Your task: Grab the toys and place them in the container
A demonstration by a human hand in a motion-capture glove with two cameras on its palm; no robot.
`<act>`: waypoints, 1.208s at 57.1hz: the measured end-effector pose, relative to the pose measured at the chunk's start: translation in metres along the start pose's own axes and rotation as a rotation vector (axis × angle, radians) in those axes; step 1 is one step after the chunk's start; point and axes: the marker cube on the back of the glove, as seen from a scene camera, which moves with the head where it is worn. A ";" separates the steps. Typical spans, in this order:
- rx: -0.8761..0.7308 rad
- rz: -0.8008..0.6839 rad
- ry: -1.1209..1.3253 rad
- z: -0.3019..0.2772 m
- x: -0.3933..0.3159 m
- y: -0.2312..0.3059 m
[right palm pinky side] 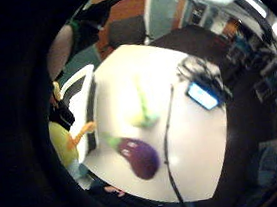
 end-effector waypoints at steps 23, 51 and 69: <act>-0.525 -0.091 0.183 0.130 -0.120 -0.062; -0.459 0.381 0.213 0.086 0.100 -0.020; -0.321 0.327 0.339 0.182 0.137 0.007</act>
